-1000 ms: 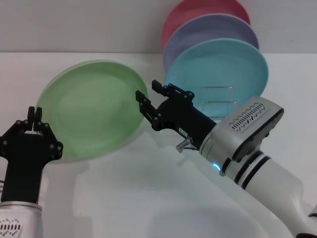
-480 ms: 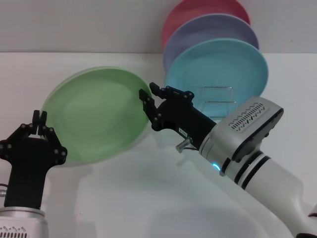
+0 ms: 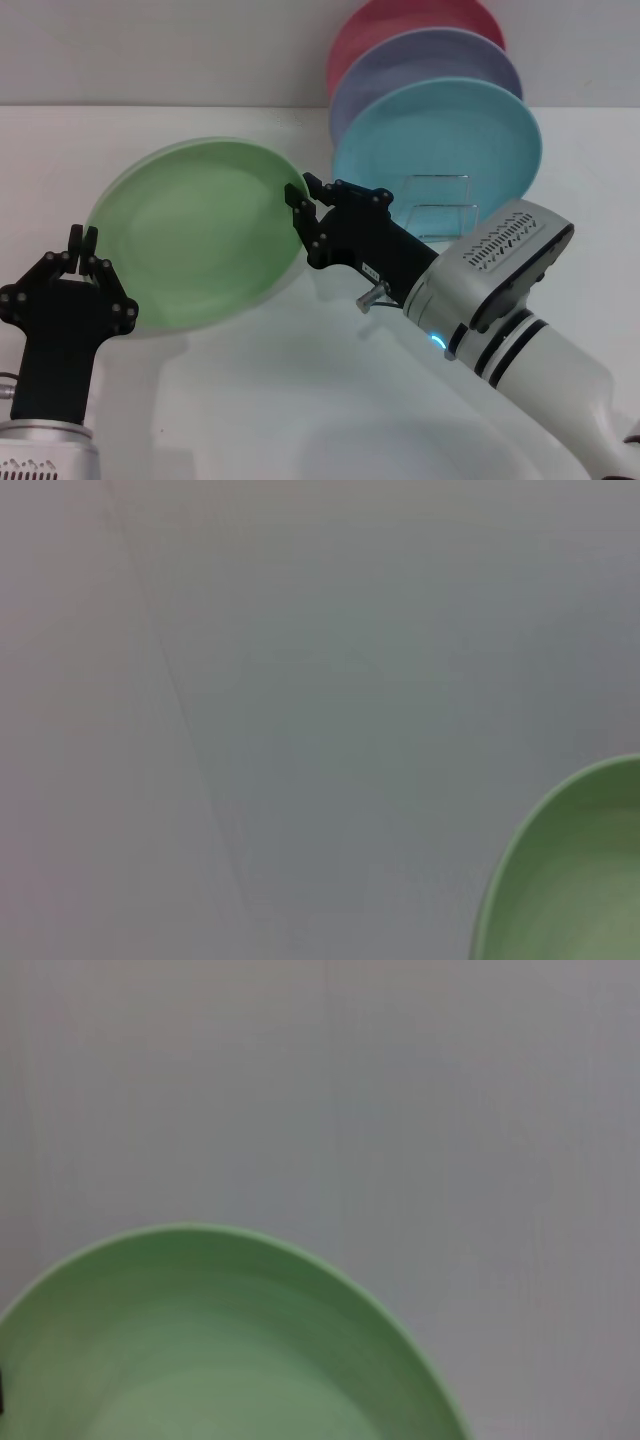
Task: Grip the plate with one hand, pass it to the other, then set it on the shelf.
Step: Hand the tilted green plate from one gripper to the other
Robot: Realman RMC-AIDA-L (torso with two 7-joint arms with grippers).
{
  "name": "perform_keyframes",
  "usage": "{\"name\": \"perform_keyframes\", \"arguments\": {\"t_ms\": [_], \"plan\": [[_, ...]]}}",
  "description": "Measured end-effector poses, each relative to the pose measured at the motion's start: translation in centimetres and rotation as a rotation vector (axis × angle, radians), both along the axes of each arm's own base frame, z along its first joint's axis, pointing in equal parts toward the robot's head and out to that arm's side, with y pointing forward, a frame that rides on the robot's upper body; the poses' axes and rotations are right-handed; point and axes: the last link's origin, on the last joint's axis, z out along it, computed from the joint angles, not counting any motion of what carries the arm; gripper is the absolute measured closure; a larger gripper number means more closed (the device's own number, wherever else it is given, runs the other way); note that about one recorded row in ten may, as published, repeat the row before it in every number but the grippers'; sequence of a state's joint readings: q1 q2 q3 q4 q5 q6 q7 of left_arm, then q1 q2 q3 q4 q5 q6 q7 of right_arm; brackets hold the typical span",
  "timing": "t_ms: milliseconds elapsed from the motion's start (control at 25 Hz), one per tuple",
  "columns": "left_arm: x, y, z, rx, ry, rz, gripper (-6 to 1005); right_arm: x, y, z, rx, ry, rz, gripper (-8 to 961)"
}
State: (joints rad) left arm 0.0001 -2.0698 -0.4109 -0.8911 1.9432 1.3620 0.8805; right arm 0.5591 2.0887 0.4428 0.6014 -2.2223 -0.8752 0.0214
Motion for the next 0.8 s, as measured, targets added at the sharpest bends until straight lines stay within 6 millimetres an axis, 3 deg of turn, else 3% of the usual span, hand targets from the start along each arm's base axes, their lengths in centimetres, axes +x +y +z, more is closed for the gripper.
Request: {"name": "perform_keyframes", "arguments": {"t_ms": [800], "plan": [[-0.05, -0.02, -0.04, -0.003, 0.003, 0.000, 961, 0.17, -0.01, 0.05, 0.003, 0.002, -0.010, 854]]}}
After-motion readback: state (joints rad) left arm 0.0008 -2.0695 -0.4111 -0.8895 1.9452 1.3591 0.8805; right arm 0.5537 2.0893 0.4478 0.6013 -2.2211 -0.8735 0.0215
